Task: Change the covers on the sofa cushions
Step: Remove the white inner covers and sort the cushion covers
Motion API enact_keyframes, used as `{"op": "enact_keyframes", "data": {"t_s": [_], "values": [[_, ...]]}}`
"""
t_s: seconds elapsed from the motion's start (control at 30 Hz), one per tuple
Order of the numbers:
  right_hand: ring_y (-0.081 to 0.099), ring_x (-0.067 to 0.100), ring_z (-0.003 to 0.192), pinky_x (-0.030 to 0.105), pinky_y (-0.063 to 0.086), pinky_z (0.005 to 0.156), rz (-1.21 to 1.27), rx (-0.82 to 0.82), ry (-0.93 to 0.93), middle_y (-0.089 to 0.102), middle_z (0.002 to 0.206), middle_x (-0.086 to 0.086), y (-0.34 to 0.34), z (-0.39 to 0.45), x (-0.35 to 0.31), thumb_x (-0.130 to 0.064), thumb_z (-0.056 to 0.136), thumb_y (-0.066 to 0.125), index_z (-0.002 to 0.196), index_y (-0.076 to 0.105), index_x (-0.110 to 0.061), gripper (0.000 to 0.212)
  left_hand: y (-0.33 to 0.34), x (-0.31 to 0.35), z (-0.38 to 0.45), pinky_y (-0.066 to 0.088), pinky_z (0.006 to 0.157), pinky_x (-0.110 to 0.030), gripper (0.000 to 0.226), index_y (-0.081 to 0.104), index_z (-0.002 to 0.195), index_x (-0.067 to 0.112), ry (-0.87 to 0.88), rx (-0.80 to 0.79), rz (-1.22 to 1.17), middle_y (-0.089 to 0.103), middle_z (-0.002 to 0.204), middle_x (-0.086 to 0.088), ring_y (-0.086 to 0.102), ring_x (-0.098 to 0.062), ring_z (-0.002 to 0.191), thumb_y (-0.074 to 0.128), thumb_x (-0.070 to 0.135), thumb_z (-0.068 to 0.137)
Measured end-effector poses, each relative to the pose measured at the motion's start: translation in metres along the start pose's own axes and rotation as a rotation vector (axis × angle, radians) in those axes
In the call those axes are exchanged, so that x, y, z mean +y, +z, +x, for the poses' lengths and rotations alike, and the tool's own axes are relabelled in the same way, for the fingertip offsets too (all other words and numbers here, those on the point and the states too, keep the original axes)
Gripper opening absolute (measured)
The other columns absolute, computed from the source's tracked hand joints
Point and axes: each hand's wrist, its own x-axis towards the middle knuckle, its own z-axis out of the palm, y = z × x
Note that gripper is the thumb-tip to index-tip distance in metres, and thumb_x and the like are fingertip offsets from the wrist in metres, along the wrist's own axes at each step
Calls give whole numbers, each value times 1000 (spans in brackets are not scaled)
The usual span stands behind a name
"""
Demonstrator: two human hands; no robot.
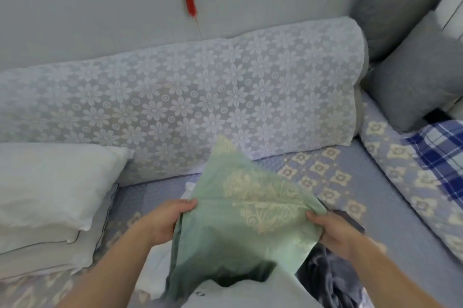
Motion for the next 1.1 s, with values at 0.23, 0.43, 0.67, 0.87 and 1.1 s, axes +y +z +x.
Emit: {"op": "enact_keyframes", "data": {"t_s": [0.23, 0.43, 0.67, 0.87, 1.1], "values": [[68, 24, 99, 38, 58, 81, -409, 285, -132, 64, 122, 9, -2, 16, -43, -39, 76, 86, 139, 51, -21, 74, 2, 12, 22, 48, 102, -40, 31, 69, 122, 10, 157, 200, -59, 72, 122, -12, 66, -26, 113, 59, 31, 101], [61, 23, 104, 28, 39, 76, -1555, 146, -382, 58, 95, -1, 18, -5, -68, -31, 89, 72, 97, 70, -16, 17, -9, 33, 7, 57, 92, -40, 27, 70, 113, -6, 431, 194, -137, 71, 116, -23, 71, -33, 106, 60, 14, 96], [61, 13, 49, 23, 45, 45, -803, 206, -400, 67, 66, 9, 77, -59, -113, -22, 92, 65, 72, 68, -7, 25, 29, 69, -16, 39, 69, -22, 30, 50, 73, 10, 779, 417, 666, 47, 85, -1, 46, -8, 70, 63, 19, 99], [69, 22, 111, 40, 52, 102, -539, -424, -331, 73, 117, 8, 160, -96, -85, -51, 103, 44, 121, 68, -15, 47, 108, 33, -47, 51, 67, -14, 48, 57, 124, 36, 692, -34, 458, 69, 110, 6, 67, -1, 86, 81, 22, 85], [45, 11, 139, 50, 32, 119, -367, -310, -551, 48, 151, -11, 93, -62, -90, -66, 65, 83, 148, 41, -43, 96, 65, 55, -59, 59, 85, -35, 39, 80, 99, 13, 571, -115, -164, 75, 107, -14, 71, -28, 103, 66, -14, 74]]}}
